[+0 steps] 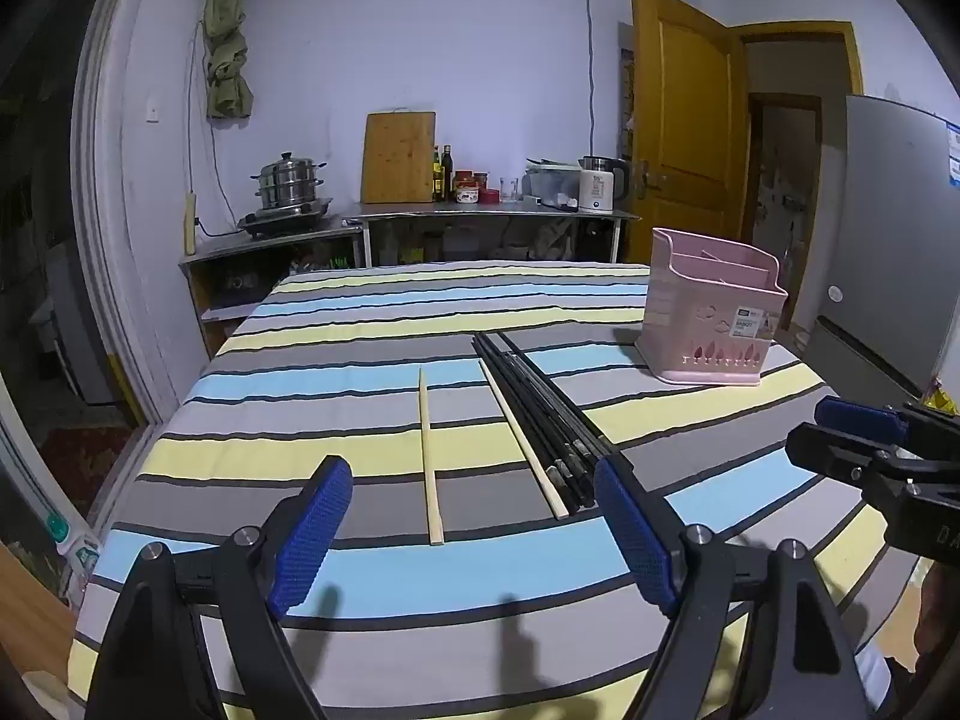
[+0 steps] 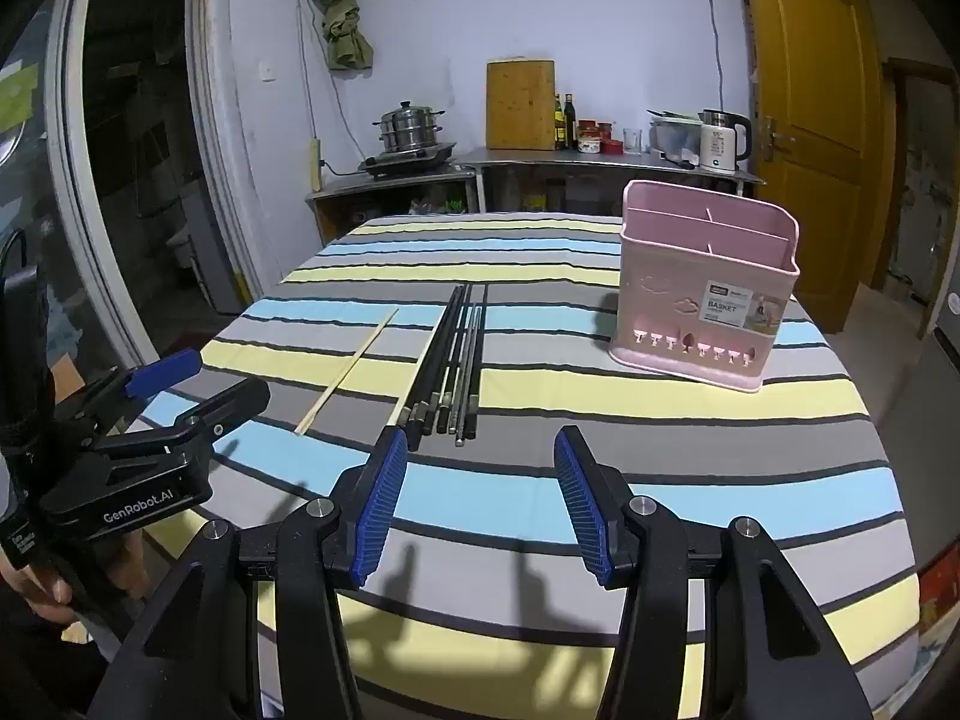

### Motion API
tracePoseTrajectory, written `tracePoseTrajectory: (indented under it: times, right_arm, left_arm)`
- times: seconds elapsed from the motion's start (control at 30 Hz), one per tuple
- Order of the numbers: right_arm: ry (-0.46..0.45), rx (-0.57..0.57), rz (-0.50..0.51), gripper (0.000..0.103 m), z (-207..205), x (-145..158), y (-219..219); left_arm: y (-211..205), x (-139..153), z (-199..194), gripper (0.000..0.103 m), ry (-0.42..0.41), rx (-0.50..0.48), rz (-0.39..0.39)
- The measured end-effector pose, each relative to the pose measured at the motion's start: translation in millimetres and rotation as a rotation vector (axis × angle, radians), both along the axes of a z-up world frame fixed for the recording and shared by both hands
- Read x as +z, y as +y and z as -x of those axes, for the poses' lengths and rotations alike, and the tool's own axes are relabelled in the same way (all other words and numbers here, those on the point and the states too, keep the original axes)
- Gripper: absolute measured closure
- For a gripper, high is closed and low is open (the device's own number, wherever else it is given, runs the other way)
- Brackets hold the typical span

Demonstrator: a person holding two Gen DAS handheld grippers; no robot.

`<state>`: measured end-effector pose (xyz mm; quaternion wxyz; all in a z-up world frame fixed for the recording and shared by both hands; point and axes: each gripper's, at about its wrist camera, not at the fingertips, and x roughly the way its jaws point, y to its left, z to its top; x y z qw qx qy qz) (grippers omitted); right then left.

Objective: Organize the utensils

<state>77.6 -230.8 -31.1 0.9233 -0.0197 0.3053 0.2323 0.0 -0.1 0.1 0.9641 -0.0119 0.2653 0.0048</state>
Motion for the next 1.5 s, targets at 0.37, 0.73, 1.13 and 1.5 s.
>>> tracePoseTrajectory:
  times: [0.37, 0.73, 1.13, 1.5]
  right_arm:
    - [0.004, 0.0, -0.003, 0.051, 0.0, 0.3, -1.4]
    - [-0.004, -0.002, -0.004, 0.051, 1.3, 1.8, -3.0]
    - [-0.001, -0.008, -0.003, 0.051, 1.1, 0.2, -4.4]
    - [-0.003, -0.008, -0.004, 0.051, 1.0, 0.5, -4.6]
  left_arm:
    - [-2.5, -1.4, 0.0, 0.021, 0.002, -0.003, -0.004]
    - [-1.2, -0.1, -0.7, 0.021, -0.001, -0.009, -0.006]
    - [-2.5, 1.1, -0.7, 0.021, -0.002, -0.009, -0.007]
    - [-5.1, 2.4, -1.5, 0.021, -0.003, -0.011, -0.01]
